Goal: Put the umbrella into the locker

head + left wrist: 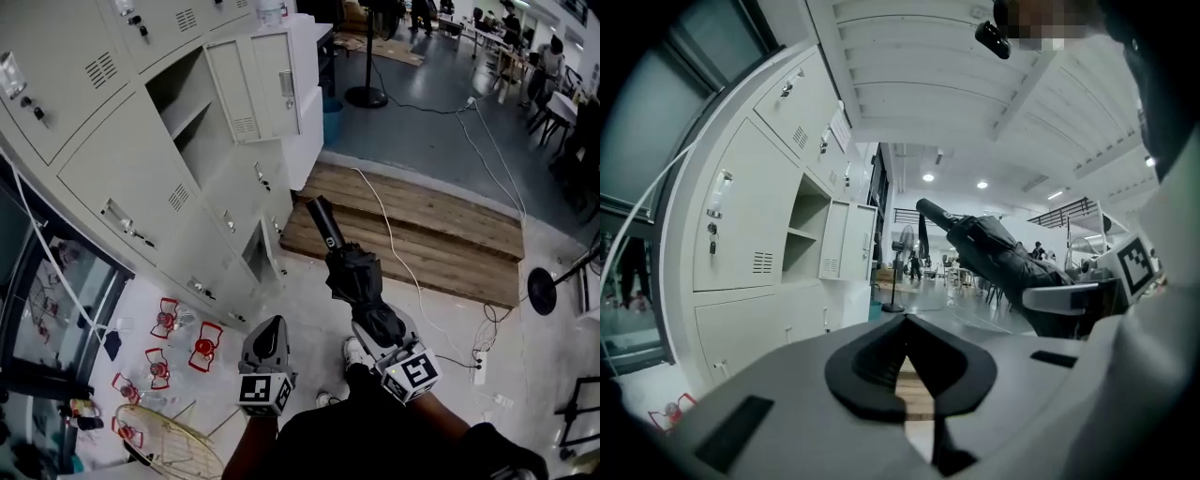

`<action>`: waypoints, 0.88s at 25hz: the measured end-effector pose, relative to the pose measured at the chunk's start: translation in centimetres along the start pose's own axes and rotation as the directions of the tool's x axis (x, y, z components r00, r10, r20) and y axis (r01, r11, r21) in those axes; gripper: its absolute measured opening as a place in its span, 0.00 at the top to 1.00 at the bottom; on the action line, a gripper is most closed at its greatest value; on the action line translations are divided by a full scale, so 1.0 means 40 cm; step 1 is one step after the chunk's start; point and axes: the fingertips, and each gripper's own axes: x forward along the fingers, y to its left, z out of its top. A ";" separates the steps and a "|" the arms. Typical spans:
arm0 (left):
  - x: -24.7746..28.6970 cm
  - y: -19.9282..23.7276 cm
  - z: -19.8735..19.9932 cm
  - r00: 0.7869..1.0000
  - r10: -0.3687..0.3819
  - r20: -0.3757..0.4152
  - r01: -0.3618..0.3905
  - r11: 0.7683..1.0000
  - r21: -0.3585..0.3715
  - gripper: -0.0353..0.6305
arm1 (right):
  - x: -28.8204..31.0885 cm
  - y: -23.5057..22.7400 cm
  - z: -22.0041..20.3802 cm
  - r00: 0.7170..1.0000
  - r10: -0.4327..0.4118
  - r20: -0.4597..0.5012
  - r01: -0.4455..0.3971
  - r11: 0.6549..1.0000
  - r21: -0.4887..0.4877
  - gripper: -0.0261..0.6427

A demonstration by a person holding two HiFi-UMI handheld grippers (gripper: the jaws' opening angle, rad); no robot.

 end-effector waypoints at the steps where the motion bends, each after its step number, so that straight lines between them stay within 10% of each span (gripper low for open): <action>1: 0.011 0.014 0.002 1.000 0.007 -0.001 -0.007 1.000 -0.007 0.95 | 0.021 -0.001 0.004 1.000 0.012 0.001 -0.012 1.000 0.005 0.64; 22: 0.358 0.139 0.103 0.993 0.121 0.005 -0.121 0.993 0.009 0.95 | 0.392 -0.216 0.072 0.977 0.213 0.008 -0.213 0.977 -0.023 0.64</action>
